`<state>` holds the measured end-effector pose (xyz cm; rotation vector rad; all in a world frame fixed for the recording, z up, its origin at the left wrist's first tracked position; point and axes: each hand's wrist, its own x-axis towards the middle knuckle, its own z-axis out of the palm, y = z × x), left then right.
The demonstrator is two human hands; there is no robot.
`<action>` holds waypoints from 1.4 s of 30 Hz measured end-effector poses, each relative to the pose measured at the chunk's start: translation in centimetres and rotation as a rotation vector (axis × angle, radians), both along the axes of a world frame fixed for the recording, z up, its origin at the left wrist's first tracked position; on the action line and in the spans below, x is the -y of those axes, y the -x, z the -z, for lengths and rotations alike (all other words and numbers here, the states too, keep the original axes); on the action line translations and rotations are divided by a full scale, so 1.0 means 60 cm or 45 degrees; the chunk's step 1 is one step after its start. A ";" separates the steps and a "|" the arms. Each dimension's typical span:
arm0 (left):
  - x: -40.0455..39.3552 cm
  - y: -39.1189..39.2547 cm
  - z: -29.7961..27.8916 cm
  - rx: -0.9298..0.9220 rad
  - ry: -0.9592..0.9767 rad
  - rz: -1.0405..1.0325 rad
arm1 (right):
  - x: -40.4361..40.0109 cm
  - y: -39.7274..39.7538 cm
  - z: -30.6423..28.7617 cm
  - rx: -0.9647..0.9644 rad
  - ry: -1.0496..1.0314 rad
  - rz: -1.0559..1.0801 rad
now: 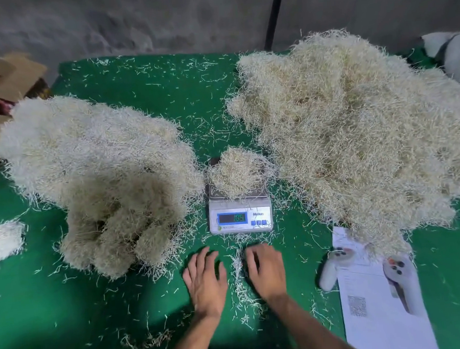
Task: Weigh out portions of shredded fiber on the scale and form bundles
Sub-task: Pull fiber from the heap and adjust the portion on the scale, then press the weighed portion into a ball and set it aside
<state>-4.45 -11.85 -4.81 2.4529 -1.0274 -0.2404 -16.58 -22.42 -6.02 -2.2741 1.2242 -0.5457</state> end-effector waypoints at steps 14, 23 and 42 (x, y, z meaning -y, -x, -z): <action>0.371 -0.151 -0.157 -1.158 0.319 -0.162 | 0.340 -0.265 -0.171 0.475 -0.664 0.093; 0.472 -0.206 -0.186 -1.066 0.619 -0.013 | 0.390 -0.372 -0.238 1.247 -1.193 0.473; 0.285 -0.213 -0.375 -0.460 0.473 0.220 | 0.212 -0.313 -0.402 0.679 0.219 -0.534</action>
